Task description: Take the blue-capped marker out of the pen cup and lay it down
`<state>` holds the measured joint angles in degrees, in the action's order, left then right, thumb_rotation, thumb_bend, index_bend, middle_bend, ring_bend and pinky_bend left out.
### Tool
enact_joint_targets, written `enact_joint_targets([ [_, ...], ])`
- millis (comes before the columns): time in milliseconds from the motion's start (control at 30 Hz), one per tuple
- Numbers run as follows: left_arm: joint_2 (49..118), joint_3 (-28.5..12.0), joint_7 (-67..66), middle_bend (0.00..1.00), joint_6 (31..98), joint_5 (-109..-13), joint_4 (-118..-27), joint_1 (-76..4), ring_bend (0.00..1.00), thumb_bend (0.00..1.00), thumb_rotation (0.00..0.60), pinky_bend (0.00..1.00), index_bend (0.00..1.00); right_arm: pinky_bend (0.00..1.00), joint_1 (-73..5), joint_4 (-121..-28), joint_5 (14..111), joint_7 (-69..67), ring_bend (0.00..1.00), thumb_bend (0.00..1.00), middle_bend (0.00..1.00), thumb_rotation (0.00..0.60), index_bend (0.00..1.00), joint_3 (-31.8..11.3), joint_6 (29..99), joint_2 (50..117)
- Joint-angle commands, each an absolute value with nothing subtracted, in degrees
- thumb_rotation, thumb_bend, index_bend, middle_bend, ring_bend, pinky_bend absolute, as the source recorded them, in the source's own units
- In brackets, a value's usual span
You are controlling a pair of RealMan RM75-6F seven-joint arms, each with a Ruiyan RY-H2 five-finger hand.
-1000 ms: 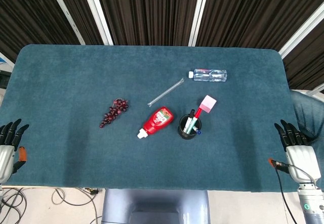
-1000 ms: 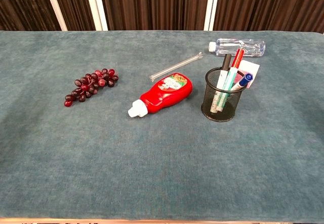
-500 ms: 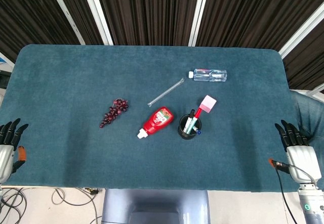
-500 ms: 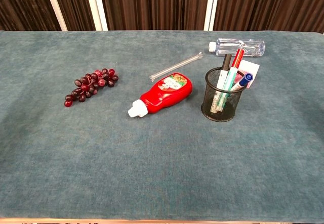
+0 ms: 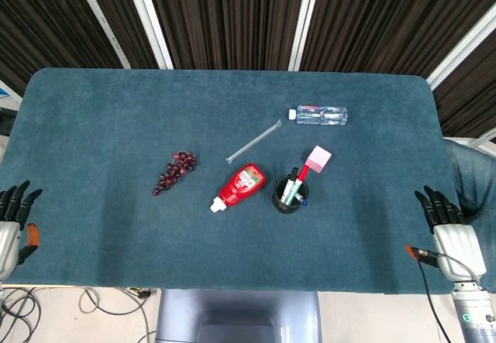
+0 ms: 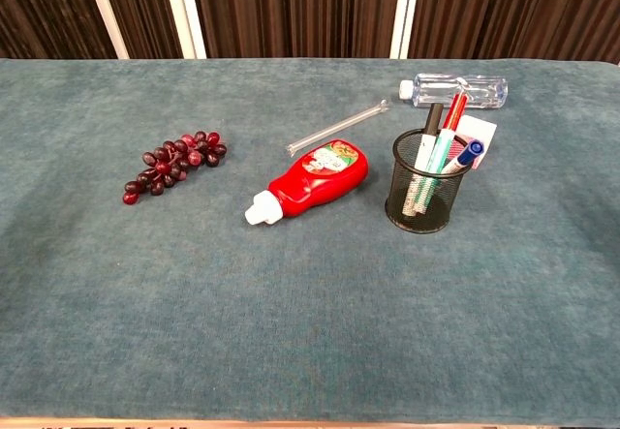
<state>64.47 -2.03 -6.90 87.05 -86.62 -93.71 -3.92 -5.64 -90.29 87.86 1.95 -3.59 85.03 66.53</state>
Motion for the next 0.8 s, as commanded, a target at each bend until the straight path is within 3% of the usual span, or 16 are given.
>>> enact_joint_targets([
  [33, 64.44, -2.11, -6.81, 0.00, 86.75, -86.27, -93.78, -3.97, 0.00, 0.71, 0.600, 0.08, 0.11, 0.17, -6.61, -91.16, 87.93, 2.74, 0.06, 0.19, 0.00, 0.600, 0.02, -3.42, 83.23, 65.65],
  [400, 64.72, -2.23, -7.02, 0.00, 86.85, -86.08, -93.77, -3.95, 0.00, 0.71, 0.600, 0.08, 0.11, 0.17, -14.63, -94.51, 87.94, 0.59, 0.06, 0.19, 0.00, 0.600, 0.02, -6.76, 74.28, 63.22],
  [800, 64.64, -2.62, -6.78, 0.00, 86.37, -84.33, -94.77, -3.76, 0.00, 0.71, 0.600, 0.08, 0.11, 0.17, -20.59, -97.70, 85.11, -0.76, 0.08, 0.21, 0.00, 0.600, 0.11, -9.03, 68.34, 67.73],
])
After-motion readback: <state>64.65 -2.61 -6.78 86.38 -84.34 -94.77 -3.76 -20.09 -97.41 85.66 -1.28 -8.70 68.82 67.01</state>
